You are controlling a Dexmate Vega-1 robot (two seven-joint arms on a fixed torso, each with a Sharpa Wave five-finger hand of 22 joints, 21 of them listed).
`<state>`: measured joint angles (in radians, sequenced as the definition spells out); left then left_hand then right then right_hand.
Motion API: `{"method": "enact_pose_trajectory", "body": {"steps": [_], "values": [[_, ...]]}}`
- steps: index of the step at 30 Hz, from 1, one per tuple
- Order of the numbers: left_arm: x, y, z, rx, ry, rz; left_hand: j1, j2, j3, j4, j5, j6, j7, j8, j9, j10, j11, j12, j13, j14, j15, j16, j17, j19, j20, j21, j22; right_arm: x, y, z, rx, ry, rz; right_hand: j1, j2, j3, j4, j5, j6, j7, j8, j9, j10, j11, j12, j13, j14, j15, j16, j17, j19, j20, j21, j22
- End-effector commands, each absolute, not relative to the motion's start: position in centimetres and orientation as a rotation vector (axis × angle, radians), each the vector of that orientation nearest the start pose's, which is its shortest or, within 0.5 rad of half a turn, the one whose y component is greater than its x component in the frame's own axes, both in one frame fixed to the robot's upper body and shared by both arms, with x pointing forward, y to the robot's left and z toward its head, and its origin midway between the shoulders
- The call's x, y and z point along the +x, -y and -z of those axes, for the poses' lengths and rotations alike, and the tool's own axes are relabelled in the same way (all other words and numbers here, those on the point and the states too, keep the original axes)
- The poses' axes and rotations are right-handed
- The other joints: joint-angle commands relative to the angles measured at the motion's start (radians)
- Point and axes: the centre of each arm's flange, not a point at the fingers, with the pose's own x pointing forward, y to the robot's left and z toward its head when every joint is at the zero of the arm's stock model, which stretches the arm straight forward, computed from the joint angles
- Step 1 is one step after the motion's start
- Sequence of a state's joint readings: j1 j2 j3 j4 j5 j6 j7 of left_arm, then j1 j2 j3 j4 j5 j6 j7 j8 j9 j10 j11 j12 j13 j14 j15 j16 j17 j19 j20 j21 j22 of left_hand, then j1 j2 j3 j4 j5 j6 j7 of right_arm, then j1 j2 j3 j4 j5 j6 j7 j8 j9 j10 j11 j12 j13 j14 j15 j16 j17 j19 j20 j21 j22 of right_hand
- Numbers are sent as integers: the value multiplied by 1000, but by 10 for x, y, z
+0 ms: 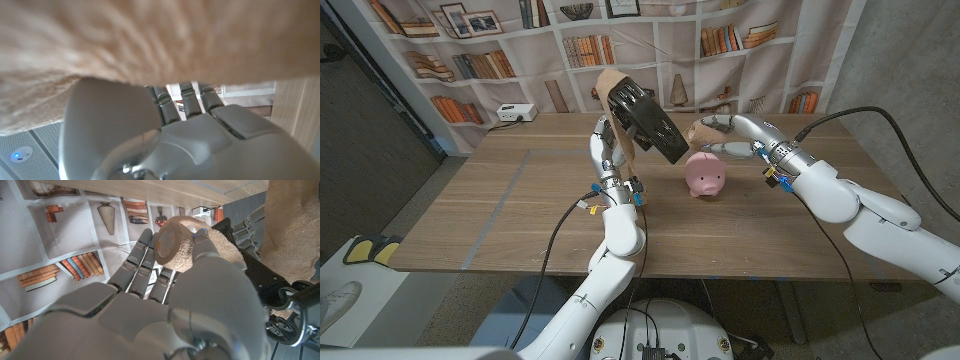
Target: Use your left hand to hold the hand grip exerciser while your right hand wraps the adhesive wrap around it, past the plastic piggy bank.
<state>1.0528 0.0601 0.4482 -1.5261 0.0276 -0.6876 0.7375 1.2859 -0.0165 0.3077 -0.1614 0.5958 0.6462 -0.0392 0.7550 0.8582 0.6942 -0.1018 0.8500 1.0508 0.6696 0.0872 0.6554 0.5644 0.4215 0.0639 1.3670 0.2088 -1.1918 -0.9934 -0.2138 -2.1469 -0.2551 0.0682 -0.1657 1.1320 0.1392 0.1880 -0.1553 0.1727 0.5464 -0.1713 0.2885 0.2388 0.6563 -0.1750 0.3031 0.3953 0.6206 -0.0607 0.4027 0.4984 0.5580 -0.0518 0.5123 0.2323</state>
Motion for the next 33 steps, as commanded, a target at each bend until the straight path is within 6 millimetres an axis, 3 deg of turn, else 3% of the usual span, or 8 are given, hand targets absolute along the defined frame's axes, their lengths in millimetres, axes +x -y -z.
{"method": "enact_pose_trajectory", "body": {"steps": [1, 13, 33], "values": [[522, -116, 26, -398, 1071, -180, 90, 102, 21, 2, 1, -6, 0, -2, 2, -8, 0, -2, -3, 264, -274, 132, 326, 46, -123, 0, 2, 454, 223, -26, -1089, 968, -149, -15, 24, 34, 39, 7, 7, 3, 5, 2, 33, -26, 2, 29, 7, -173, 0, 4, -5, -67, 7, -1], [523, -121, 21, -429, 1092, -204, 92, 105, 18, 0, -9, -10, -3, 0, -2, -15, 2, 2, -7, 259, -276, 119, 329, 41, -125, -2, -3, 441, 211, -6, -1053, 956, -217, -18, 25, 34, 39, 7, 7, 4, 4, 2, 34, -25, 0, 29, 11, -173, 1, 6, -6, -66, 10, -2], [536, -122, 8, -425, 1104, -255, 92, 105, 16, -1, -15, -18, -2, 2, -4, -23, 3, 7, -16, 259, -277, 105, 334, 38, -125, -3, -2, 440, 196, 9, -987, 934, -308, -15, 26, 38, 36, 8, 6, 4, 2, 3, 30, -25, -5, 32, 14, -175, -1, 8, -9, -66, 16, -4]]}}
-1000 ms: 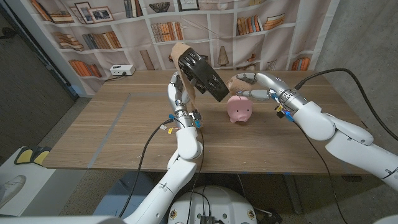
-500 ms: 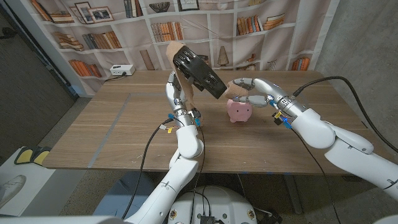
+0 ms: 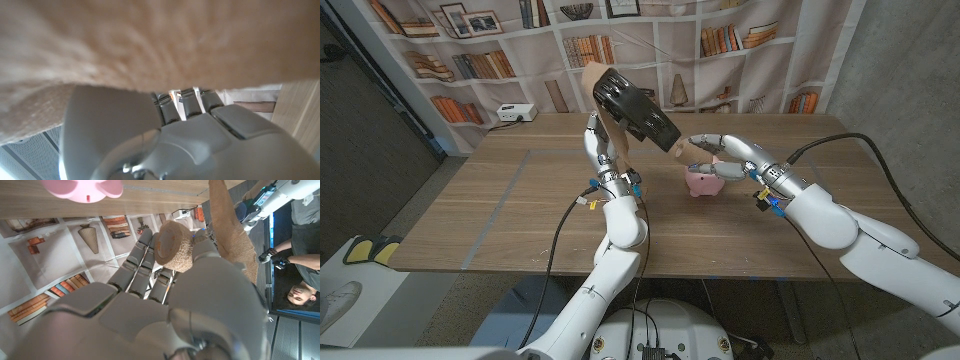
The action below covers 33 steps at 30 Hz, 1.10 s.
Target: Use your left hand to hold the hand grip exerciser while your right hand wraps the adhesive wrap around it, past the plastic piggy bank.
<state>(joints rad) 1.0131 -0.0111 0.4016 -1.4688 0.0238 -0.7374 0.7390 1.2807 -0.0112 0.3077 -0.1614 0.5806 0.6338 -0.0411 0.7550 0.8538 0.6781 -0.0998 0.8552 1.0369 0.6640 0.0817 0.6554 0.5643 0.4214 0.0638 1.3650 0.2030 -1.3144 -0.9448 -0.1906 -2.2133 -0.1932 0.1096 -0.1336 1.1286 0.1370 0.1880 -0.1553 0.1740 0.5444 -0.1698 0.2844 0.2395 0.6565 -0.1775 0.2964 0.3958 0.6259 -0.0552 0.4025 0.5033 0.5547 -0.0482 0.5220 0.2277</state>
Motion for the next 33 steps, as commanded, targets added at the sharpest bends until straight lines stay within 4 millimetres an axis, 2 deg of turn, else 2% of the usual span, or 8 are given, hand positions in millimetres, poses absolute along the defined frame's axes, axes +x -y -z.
{"method": "enact_pose_trajectory", "body": {"steps": [1, 15, 23, 33], "values": [[537, -122, 8, -423, 1105, -259, 98, 100, 16, -1, -1, -5, 0, 2, -1, -7, 1, 2, -4, 264, -271, 103, 332, 38, -125, -1, 4, 441, 196, 9, -986, 934, -314, -11, 29, 38, 35, 7, 8, 2, 6, 2, 31, -23, 2, 31, 9, -181, -1, 4, -7, -70, 7, 0], [541, -126, 3, -414, 1118, -355, 101, 101, 11, -1, -8, -6, -1, 4, -6, -14, -5, 8, -4, 267, -271, 97, 334, 33, -127, -2, 1, 447, 194, 14, -941, 920, -394, -9, 29, 40, 32, 7, 9, 3, 5, 2, 33, -23, 0, 33, 10, -179, -3, 5, -7, -71, 12, -1], [547, -131, 2, -372, 1118, -464, 113, 100, 11, -6, -11, -22, 11, 5, 1, -27, 14, 9, -6, 257, -262, 91, 342, 25, -115, 0, 4, 452, 194, 17, -923, 912, -447, -10, 27, 40, 31, 7, 8, 5, 4, 2, 31, -22, -3, 33, 9, -180, -5, 6, -8, -71, 15, -1], [560, -134, -5, -338, 1128, -530, 116, 103, 8, -3, -14, -26, 13, 4, -1, -33, 16, 12, -7, 252, -263, 87, 344, 20, -112, 0, 4, 460, 198, 18, -905, 896, -480, -13, 27, 40, 33, 7, 8, 4, 3, 3, 32, -19, -5, 33, 11, -178, -6, 7, -11, -71, 19, -3]]}}
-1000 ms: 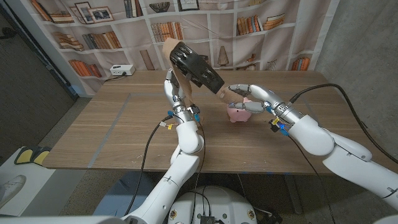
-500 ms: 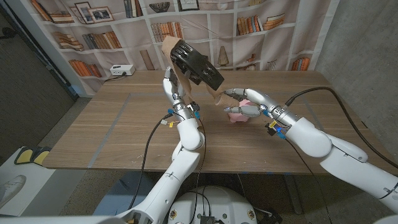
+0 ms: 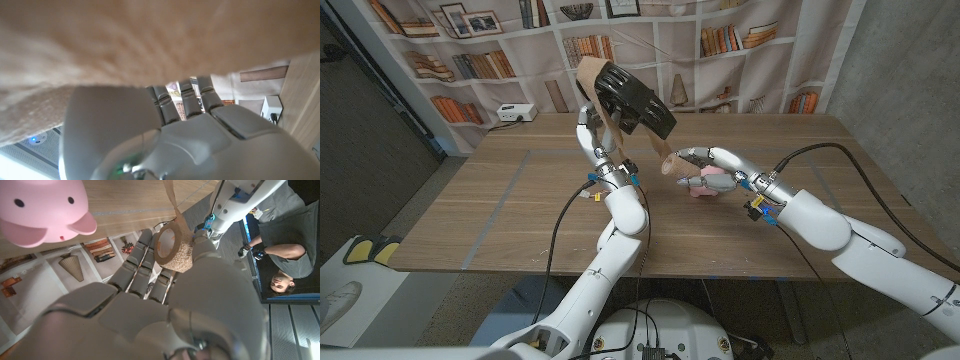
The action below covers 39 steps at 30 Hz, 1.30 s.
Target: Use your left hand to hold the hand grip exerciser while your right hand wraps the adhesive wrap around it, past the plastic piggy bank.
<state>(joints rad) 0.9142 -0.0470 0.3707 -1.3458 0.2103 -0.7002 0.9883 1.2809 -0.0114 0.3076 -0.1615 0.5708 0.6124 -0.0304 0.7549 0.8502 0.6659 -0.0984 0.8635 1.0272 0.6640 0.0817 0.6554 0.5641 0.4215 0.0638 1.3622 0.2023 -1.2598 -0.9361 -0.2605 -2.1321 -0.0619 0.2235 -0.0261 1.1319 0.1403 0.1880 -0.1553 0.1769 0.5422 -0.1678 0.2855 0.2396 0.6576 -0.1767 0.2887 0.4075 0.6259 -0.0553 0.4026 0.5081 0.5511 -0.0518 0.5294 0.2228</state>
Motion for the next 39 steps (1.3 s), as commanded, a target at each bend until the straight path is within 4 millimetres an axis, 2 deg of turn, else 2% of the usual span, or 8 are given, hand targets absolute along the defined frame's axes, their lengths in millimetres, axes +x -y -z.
{"method": "enact_pose_trajectory", "body": {"steps": [1, 15, 23, 39], "values": [[561, -133, -5, -333, 1131, -531, 117, 104, 8, -3, -4, -3, 1, 4, 2, -22, 14, 5, 4, 251, -262, 87, 346, 20, -111, 4, 6, 460, 198, 18, -904, 893, -485, -17, 24, 41, 33, 4, 10, 3, 2, 3, 31, -21, 2, 21, 11, -178, -6, 2, -7, -67, 12, 2], [570, -127, -11, -226, 1163, -568, 125, 105, 2, -4, -10, -5, 0, 5, 0, -28, 16, 9, -1, 245, -258, 85, 349, 12, -110, 3, 5, 463, 201, 15, -883, 893, -505, -17, 24, 42, 31, 4, 11, 5, 1, 3, 34, -23, 1, 22, 11, -179, -8, 4, -9, -67, 17, 1], [576, -114, -11, -128, 1177, -562, 128, 105, -1, -3, -13, -2, 2, 5, -5, -30, 15, 15, 4, 249, -257, 87, 349, 11, -110, 5, 5, 462, 203, 9, -866, 911, -511, -16, 24, 42, 30, 4, 11, 3, 0, 3, 35, -23, -1, 22, 14, -180, -7, 6, -9, -68, 19, 0], [572, -101, -14, 29, 1222, -570, 138, 104, -6, -3, -17, 4, 7, 6, -16, -26, 17, 20, -4, 251, -249, 86, 346, 6, -107, 7, 9, 455, 219, -2, -834, 965, -470, -17, 25, 44, 30, 4, 13, 2, 0, 3, 35, -23, -3, 24, 15, -179, -9, 7, -11, -68, 25, -1]]}}
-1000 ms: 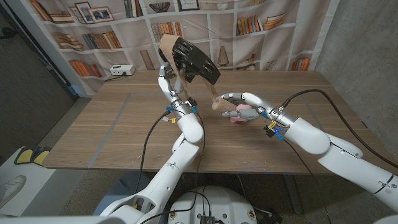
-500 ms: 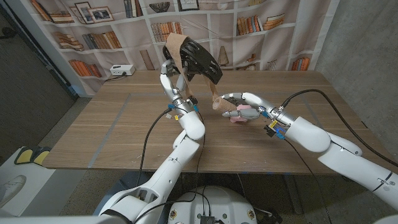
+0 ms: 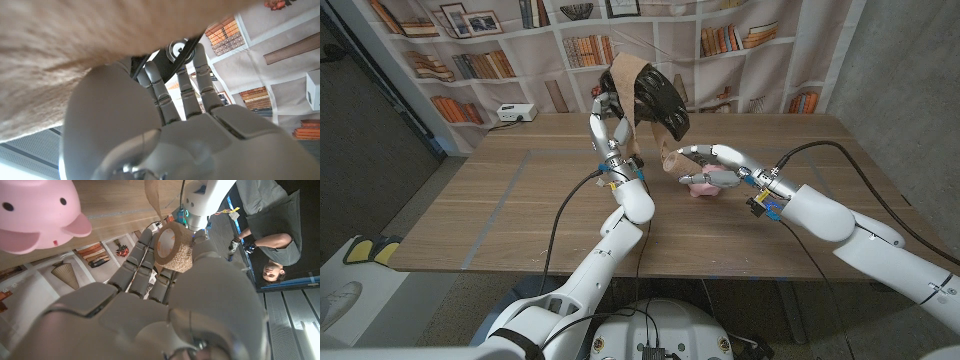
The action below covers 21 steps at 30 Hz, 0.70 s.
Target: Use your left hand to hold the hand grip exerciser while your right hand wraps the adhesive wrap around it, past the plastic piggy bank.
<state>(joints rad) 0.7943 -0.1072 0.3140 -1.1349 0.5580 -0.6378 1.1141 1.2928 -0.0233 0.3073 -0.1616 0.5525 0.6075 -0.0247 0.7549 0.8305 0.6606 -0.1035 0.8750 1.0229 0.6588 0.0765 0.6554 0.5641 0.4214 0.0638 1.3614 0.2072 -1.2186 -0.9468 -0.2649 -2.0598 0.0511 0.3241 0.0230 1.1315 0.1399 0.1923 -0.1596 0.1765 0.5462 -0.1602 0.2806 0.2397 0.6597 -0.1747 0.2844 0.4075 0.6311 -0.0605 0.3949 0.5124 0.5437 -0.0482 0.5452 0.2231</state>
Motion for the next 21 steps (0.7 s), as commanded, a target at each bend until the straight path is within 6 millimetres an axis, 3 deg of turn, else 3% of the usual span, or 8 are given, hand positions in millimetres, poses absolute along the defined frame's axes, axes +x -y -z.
{"method": "enact_pose_trajectory", "body": {"steps": [1, 21], "values": [[572, -100, -14, 39, 1223, -571, 126, 117, -5, -2, 1, 13, 1, 6, 2, -22, 23, 9, 1, 259, -241, 88, 348, 5, -107, 8, 4, 454, 221, -3, -833, 970, -467, -16, 25, 40, 34, 5, 9, -5, 5, 3, 33, -25, 1, 24, 10, -174, -1, 3, -4, -71, 9, -1], [570, -91, -19, 199, 1273, -587, 135, 111, -6, -1, 8, 24, 5, 11, -12, -13, 26, 17, 1, 261, -238, 85, 348, 3, -107, 11, 10, 431, 253, -25, -794, 1062, -323, -16, 24, 41, 32, 5, 18, -4, 6, 3, 43, -26, 1, 25, 9, -174, -5, 5, -7, -71, 17, -2]]}}
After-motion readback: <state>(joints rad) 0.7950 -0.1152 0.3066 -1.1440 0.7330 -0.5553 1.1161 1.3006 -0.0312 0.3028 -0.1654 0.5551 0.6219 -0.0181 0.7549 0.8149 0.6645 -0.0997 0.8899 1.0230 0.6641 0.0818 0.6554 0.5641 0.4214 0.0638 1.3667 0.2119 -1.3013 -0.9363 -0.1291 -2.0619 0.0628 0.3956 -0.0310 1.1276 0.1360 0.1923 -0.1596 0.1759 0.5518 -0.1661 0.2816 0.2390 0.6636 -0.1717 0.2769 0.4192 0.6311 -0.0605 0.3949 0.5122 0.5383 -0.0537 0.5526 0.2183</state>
